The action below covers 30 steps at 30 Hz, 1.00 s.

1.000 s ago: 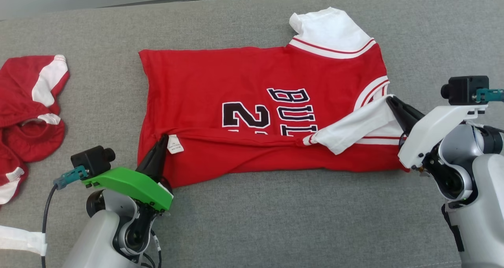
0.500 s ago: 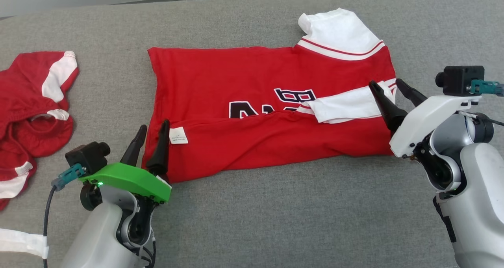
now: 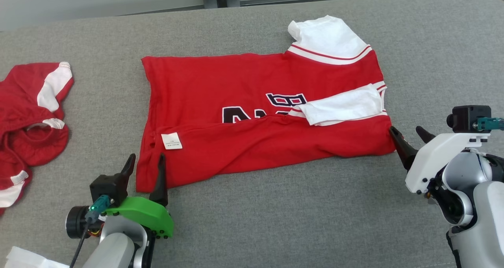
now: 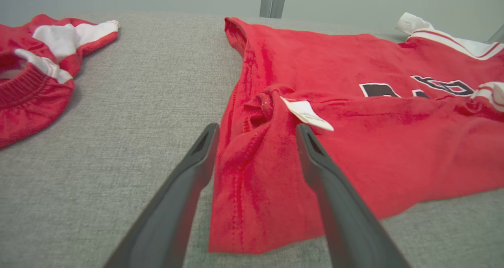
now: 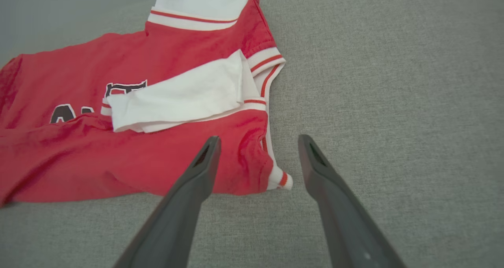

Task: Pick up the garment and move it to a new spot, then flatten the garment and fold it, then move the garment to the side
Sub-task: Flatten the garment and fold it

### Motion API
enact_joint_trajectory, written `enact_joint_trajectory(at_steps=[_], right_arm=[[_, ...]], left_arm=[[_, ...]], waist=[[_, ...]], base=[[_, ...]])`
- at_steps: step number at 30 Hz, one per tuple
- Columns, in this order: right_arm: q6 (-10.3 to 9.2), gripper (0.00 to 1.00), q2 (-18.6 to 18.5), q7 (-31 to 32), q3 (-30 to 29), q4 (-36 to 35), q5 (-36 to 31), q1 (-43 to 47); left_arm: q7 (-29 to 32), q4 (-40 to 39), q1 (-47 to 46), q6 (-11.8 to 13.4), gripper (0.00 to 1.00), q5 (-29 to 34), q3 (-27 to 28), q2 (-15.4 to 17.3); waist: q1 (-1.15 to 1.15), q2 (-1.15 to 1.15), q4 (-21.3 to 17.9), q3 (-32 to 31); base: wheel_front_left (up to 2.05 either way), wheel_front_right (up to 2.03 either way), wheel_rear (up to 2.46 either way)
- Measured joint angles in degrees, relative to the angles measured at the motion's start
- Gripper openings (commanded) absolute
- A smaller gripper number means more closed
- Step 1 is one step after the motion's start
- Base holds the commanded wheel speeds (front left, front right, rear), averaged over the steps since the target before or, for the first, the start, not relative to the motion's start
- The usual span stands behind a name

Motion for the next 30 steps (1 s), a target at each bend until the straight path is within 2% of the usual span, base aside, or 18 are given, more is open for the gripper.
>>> enact_joint_trajectory(at_steps=[5,10,21,27,28,29,30], right_arm=[[0.0,1.0,2.9,3.5,-2.6,0.7,-4.0,-0.1],[0.0,1.0,5.1,5.2,-5.0,2.6,-7.9,-2.3],[0.0,1.0,6.8,7.2,-4.9,10.4,-11.5,-6.8],[0.0,1.0,7.0,9.6,-6.6,13.2,-13.1,-7.3],[0.0,1.0,7.0,9.7,-6.6,13.3,-12.9,-7.3],[0.0,0.96,7.0,10.1,-6.5,13.5,-12.2,-7.3],[0.0,0.42,7.0,10.2,-6.2,13.7,-11.5,-7.3]], left_arm=[[1.2,2.0,0.0,3.4,1.0,3.1,-2.0,0.0],[3.0,4.0,-1.0,4.9,1.0,3.9,-3.0,0.1],[4.3,7.1,-3.1,4.3,1.0,3.9,-4.4,-1.0],[7.4,9.1,-4.3,2.8,1.0,3.3,-5.5,-1.8],[7.8,9.4,-4.6,2.5,0.76,3.1,-5.7,-1.8],[8.2,9.8,-4.8,2.1,0.44,2.9,-5.8,-1.8],[8.6,10.2,-5.2,1.6,0.0,2.8,-6.0,-1.8]], waist=[[0.0,0.0,-0.4,-0.1],[0.0,0.0,-0.4,0.3],[0.0,0.0,0.7,1.7],[0.0,0.0,1.5,2.0],[0.0,0.0,1.5,2.0],[0.0,0.0,1.5,2.0],[0.0,0.0,1.5,2.0]], base=[[0.0,0.0,0.0],[0.0,0.0,0.0],[0.0,0.0,0.0],[0.0,0.0,0.0],[0.0,0.0,0.0],[0.0,0.0,0.0],[0.0,0.0,0.0]])
